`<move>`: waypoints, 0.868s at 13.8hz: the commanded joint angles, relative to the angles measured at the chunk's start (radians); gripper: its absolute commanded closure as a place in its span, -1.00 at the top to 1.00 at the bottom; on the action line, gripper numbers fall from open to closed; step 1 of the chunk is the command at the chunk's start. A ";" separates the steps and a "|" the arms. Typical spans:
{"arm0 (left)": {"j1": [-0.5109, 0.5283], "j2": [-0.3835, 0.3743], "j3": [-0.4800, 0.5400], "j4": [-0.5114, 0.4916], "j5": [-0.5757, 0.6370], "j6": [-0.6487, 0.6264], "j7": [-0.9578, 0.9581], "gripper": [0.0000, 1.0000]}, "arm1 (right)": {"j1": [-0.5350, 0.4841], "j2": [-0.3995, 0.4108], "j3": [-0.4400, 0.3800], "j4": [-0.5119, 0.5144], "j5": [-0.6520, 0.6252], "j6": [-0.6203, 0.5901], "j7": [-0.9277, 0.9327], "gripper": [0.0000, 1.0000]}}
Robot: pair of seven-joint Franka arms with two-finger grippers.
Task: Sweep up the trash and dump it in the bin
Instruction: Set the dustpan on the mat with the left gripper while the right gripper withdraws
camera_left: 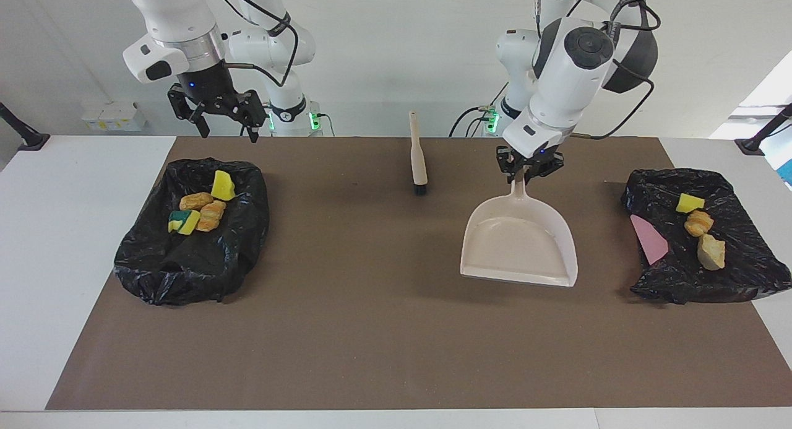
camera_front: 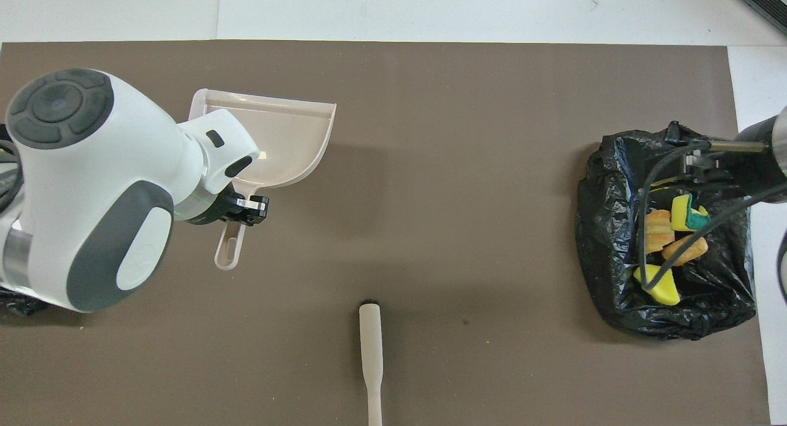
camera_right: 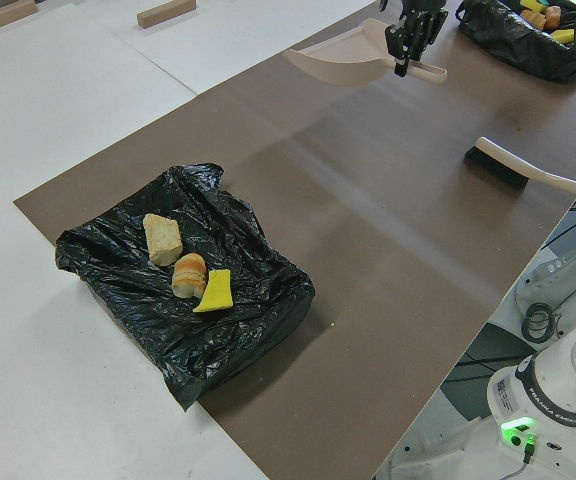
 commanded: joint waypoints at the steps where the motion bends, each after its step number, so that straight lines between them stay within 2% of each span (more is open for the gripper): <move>1: -0.065 0.043 0.011 -0.011 -0.047 0.088 -0.098 -1.00 | -0.013 -0.026 -0.004 -0.033 0.023 -0.004 -0.038 1.00; 8: -0.199 0.245 0.008 -0.028 -0.050 0.359 -0.288 -1.00 | 0.006 -0.023 -0.031 -0.029 0.034 0.010 -0.036 1.00; 10: -0.237 0.303 0.008 -0.027 -0.047 0.399 -0.311 -1.00 | 0.007 -0.020 -0.031 -0.029 0.043 0.019 -0.036 1.00; 11: -0.242 0.308 0.009 -0.028 -0.042 0.413 -0.307 -1.00 | 0.006 -0.020 -0.031 -0.029 0.043 0.017 -0.036 1.00; 12: -0.231 0.310 0.008 -0.025 -0.036 0.422 -0.296 -0.38 | 0.004 -0.020 -0.031 -0.029 0.042 0.019 -0.036 1.00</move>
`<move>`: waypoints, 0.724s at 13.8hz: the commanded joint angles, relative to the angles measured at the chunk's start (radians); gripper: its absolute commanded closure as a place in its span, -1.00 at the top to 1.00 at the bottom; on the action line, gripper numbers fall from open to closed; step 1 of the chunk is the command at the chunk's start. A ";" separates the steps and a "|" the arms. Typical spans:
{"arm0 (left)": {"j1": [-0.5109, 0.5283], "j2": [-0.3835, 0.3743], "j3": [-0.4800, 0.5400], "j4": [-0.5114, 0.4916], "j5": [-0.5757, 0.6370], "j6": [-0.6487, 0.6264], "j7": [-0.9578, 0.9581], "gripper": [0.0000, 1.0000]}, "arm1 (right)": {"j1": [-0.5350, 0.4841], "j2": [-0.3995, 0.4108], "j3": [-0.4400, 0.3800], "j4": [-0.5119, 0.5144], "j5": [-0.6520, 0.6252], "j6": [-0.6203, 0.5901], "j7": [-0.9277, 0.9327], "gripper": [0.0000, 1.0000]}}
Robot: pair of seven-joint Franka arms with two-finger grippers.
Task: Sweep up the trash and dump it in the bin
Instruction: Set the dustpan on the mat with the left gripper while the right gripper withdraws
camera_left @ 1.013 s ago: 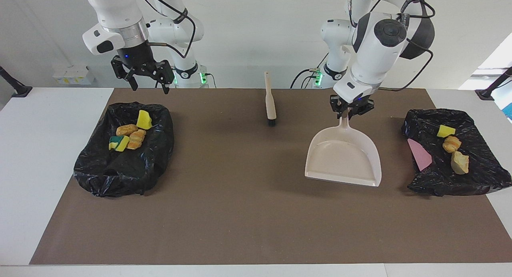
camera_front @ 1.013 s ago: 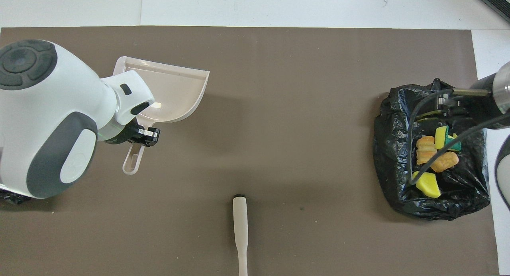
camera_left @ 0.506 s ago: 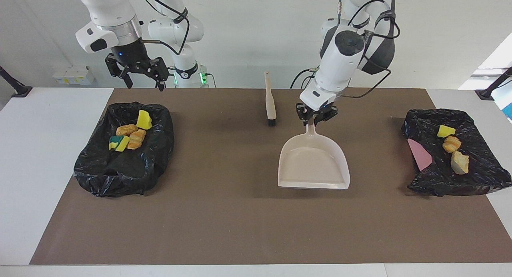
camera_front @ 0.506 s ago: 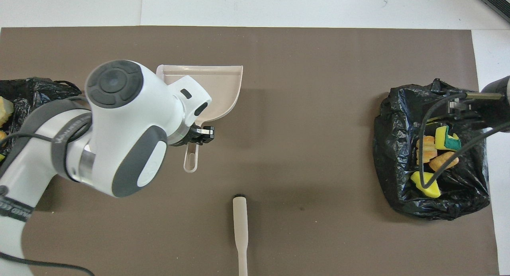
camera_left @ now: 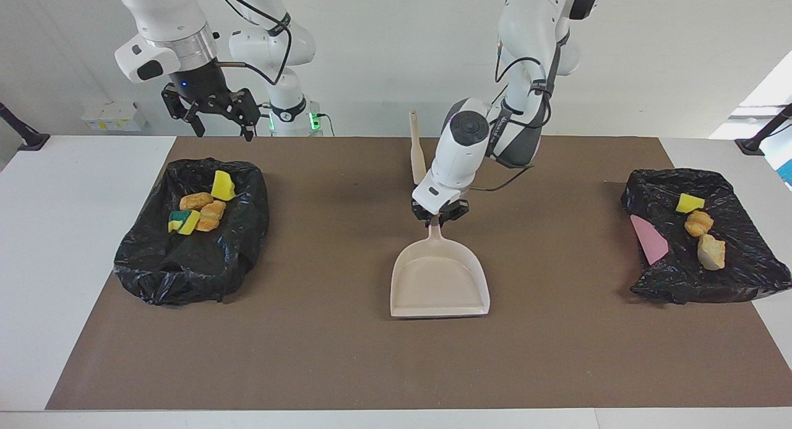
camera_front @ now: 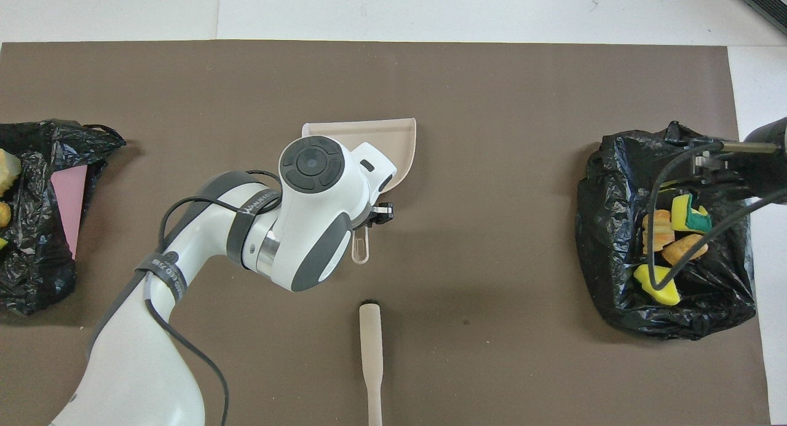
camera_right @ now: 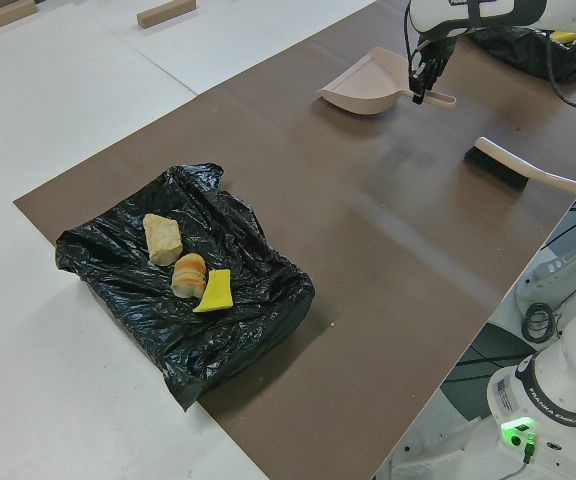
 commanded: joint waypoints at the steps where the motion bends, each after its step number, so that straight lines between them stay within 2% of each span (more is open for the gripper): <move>1: -0.006 -0.010 0.017 0.003 0.000 0.027 -0.005 0.99 | -0.002 -0.018 -0.011 -0.026 0.023 0.028 -0.028 1.00; 6: 0.058 -0.081 0.029 0.018 0.006 -0.013 0.010 1.00 | -0.012 -0.016 -0.009 -0.026 0.020 0.043 -0.028 1.00; 10: 0.179 -0.133 0.032 0.043 0.005 -0.068 0.156 1.00 | -0.013 -0.015 -0.011 -0.026 0.012 0.045 -0.029 1.00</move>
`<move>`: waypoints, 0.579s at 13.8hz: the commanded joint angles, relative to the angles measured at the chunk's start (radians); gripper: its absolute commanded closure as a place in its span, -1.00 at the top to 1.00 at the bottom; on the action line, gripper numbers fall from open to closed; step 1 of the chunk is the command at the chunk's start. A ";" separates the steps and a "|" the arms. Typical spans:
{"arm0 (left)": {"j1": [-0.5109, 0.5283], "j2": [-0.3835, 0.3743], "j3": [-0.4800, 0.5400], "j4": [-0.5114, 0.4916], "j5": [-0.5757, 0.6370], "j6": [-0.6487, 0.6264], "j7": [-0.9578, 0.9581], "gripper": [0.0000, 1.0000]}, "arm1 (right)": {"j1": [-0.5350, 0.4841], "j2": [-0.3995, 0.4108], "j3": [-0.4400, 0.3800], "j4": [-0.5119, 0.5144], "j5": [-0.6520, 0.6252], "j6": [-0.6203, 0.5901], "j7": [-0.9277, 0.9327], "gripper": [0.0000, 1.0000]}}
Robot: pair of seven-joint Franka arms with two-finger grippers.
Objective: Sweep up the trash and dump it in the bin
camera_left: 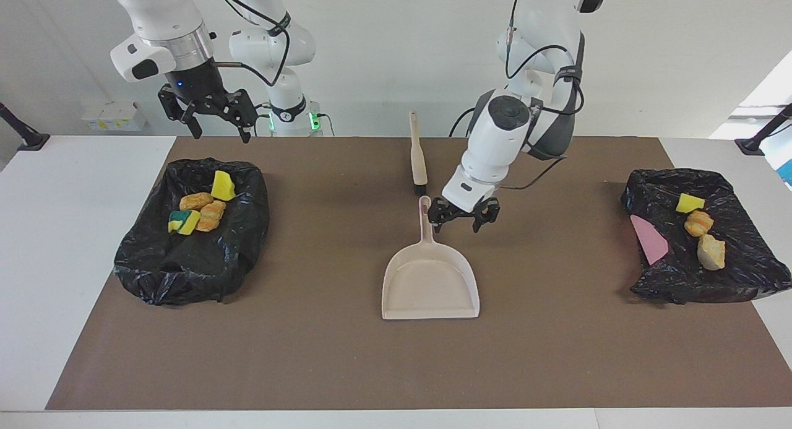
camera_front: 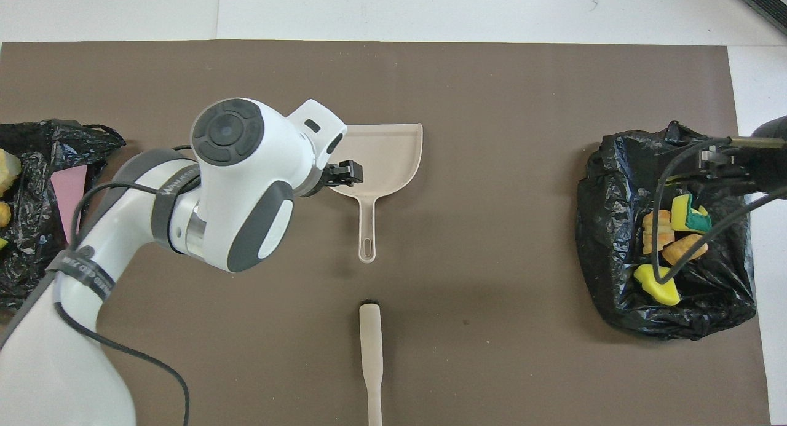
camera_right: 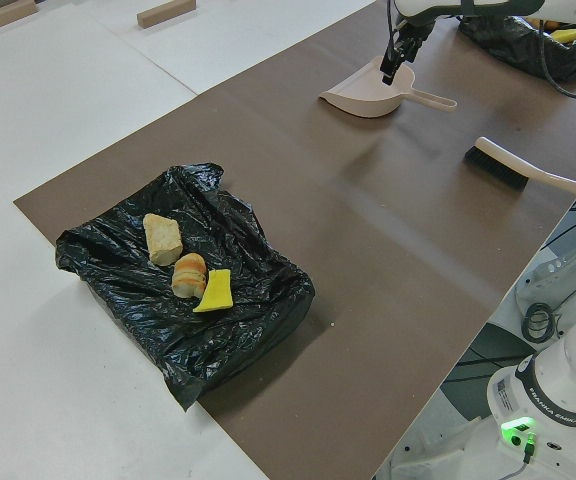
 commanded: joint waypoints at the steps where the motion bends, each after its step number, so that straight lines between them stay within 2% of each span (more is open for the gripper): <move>1: 0.087 -0.043 -0.004 0.015 0.001 -0.063 0.091 1.00 | -0.009 -0.015 0.001 -0.025 0.014 0.023 -0.029 1.00; 8: 0.298 -0.121 -0.002 0.015 -0.008 -0.198 0.369 1.00 | -0.009 -0.013 0.000 -0.024 0.013 0.023 -0.020 1.00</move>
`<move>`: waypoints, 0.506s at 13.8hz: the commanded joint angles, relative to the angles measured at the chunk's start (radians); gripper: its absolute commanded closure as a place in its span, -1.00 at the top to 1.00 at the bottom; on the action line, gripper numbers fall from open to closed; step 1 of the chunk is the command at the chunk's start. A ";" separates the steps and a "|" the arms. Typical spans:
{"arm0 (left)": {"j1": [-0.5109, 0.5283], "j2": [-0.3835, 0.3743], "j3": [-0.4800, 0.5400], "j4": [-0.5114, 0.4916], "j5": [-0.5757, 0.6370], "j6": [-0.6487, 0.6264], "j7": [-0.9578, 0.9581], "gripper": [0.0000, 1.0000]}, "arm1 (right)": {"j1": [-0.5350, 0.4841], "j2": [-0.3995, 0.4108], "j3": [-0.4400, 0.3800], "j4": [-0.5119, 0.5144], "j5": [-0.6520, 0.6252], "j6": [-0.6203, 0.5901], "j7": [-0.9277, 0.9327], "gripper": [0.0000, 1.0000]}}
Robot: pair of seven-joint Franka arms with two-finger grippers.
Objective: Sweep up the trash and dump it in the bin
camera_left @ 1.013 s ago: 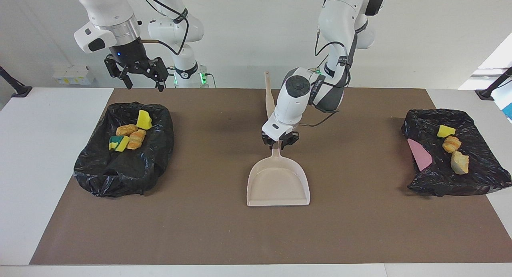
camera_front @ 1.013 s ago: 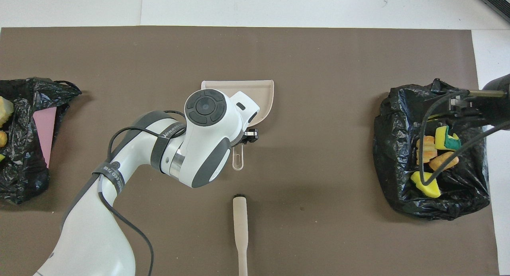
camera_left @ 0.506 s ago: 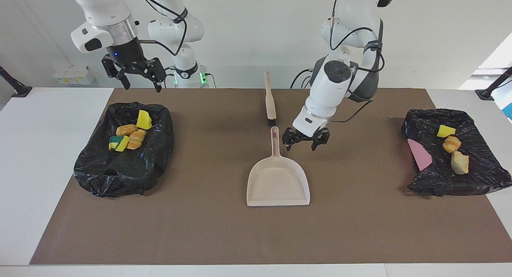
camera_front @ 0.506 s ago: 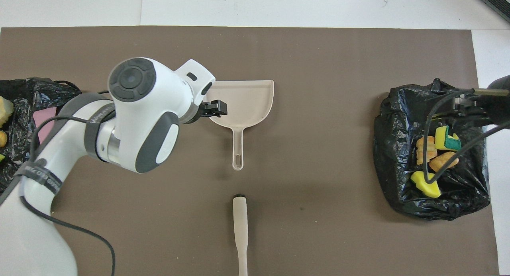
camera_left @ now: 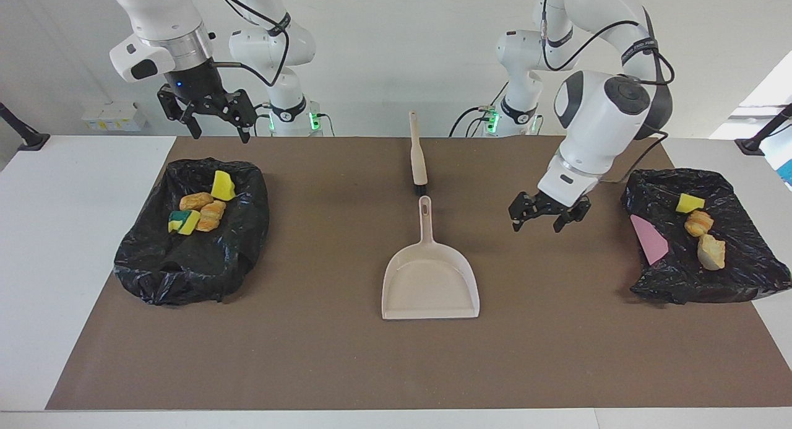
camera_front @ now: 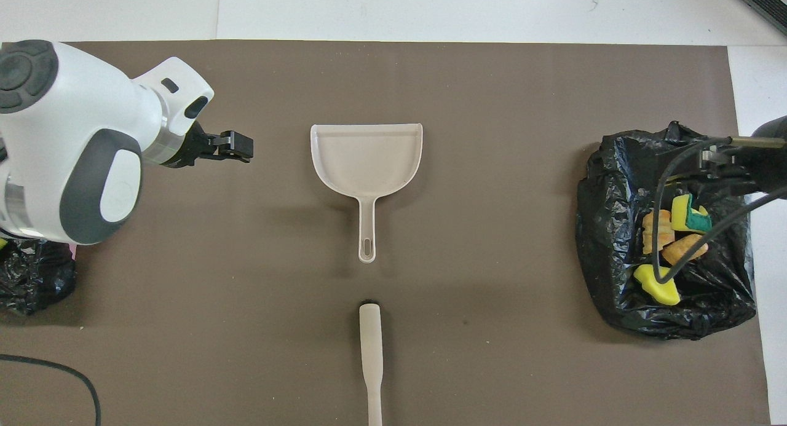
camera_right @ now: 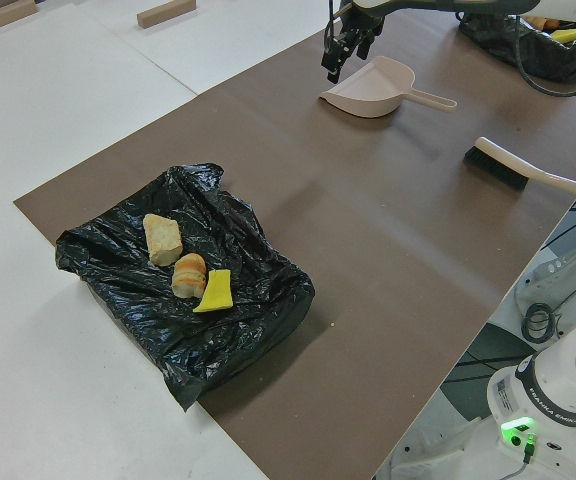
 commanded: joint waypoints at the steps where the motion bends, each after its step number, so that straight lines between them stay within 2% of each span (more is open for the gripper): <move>1: 0.089 -0.045 -0.009 -0.007 -0.007 -0.065 0.114 1.00 | -0.010 -0.013 0.000 -0.023 0.013 0.022 -0.020 1.00; 7: 0.185 -0.161 -0.004 -0.032 0.006 -0.169 0.203 1.00 | -0.033 -0.013 -0.002 -0.023 0.011 0.021 -0.022 1.00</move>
